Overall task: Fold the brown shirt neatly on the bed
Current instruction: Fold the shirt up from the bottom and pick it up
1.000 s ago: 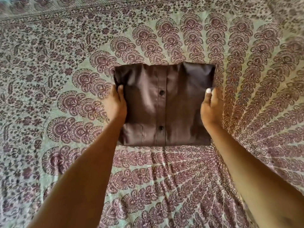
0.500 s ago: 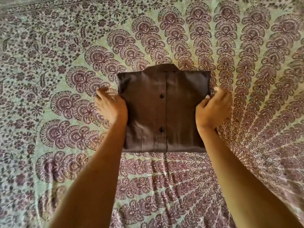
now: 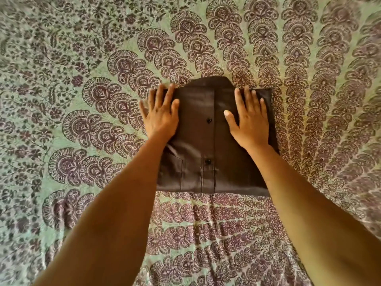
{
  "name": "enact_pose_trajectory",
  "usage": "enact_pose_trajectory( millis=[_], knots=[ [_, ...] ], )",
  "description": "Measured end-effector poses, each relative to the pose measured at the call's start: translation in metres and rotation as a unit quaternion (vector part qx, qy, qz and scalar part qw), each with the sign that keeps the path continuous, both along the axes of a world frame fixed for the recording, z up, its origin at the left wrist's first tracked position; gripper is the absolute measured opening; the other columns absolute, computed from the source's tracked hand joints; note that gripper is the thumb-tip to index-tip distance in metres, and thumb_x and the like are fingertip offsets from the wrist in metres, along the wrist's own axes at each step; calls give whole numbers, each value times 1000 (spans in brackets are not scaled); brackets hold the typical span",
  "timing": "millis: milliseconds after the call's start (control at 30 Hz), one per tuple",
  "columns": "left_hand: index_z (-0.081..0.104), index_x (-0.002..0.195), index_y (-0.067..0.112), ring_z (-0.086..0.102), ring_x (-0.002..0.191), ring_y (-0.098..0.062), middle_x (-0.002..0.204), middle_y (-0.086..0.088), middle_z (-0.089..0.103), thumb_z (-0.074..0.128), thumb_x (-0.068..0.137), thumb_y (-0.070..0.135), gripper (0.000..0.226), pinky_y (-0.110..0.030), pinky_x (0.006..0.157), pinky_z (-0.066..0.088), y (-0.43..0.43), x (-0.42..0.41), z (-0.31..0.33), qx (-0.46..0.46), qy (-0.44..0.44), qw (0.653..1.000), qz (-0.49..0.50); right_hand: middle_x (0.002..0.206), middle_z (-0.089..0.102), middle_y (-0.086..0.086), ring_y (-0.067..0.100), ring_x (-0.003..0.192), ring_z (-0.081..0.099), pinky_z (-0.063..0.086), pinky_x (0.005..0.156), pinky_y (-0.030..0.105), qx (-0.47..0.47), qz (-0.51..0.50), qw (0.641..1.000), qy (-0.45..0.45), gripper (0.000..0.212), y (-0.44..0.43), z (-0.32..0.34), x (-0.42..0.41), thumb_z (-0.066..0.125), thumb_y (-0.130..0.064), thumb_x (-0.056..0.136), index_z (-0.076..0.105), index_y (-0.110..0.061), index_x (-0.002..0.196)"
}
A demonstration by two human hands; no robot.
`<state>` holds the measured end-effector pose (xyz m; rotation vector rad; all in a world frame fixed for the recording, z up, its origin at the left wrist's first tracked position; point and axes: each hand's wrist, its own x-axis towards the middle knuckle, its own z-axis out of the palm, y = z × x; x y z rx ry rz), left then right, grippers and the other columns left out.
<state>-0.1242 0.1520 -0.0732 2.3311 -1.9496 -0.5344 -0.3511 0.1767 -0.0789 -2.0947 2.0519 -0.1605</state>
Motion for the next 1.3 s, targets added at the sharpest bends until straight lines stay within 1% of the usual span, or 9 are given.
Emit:
enact_pose_trajectory(
  millis=[200,333,467,533,767,867,967,1067,1300],
  knots=[
    [6,149,35,-10,145,-19,158,0,-9,18,100,42,51,-51,115,-10,18,19,18,-13,-16,989,144,156,12,8,29,144,8,1,115,46,25,-5,999,-30,70,7,19,3,7,-57,87,18,-24,148],
    [13,148,35,0,146,-17,159,2,3,23,96,40,53,-43,113,-9,85,-55,37,-91,39,995,14,153,24,10,31,142,20,9,113,49,-41,-2,999,-25,56,70,27,25,24,-47,95,29,-22,145],
    [23,146,36,9,146,-18,157,3,15,18,92,45,55,-45,115,-1,133,-50,20,-27,67,996,-52,152,26,13,32,139,26,17,113,47,-23,-23,999,-7,57,115,15,10,27,-48,95,30,-20,145],
    [19,146,38,11,145,-18,157,4,14,18,94,46,53,-44,116,2,136,-22,10,-24,15,998,-55,152,25,13,31,139,27,18,113,45,-23,-3,1000,6,57,116,10,2,30,-46,95,30,-19,145],
    [8,148,38,-7,146,-17,159,1,-5,19,100,42,49,-47,117,-8,142,30,9,24,-21,991,132,152,26,14,32,139,26,16,113,45,-8,3,1000,9,57,112,13,1,26,-48,95,30,-20,144],
    [2,148,35,-13,145,-17,158,-2,-13,13,100,44,50,-46,115,-12,138,23,20,9,-4,978,207,152,23,16,32,141,21,11,114,46,-10,-74,997,12,59,114,16,-7,23,-46,95,26,-17,146],
    [0,149,31,-9,145,-17,158,-1,-8,16,100,42,52,-39,112,-14,131,-1,25,-33,24,993,113,154,17,17,31,142,16,12,115,46,17,-95,995,11,66,119,14,-17,17,-48,93,20,-9,147],
    [-2,149,27,-4,146,-16,159,2,-5,15,100,43,55,-40,116,-8,130,-4,12,0,8,999,35,155,12,18,31,143,12,12,115,41,30,-80,996,-5,72,120,11,-21,14,-51,92,16,-5,147],
    [-5,150,21,-9,145,-15,158,0,-9,14,100,42,57,-41,116,-10,136,15,9,36,5,988,149,153,9,24,35,143,9,7,117,43,44,-120,992,-9,79,119,18,-19,11,-55,90,11,0,146]
  ],
)
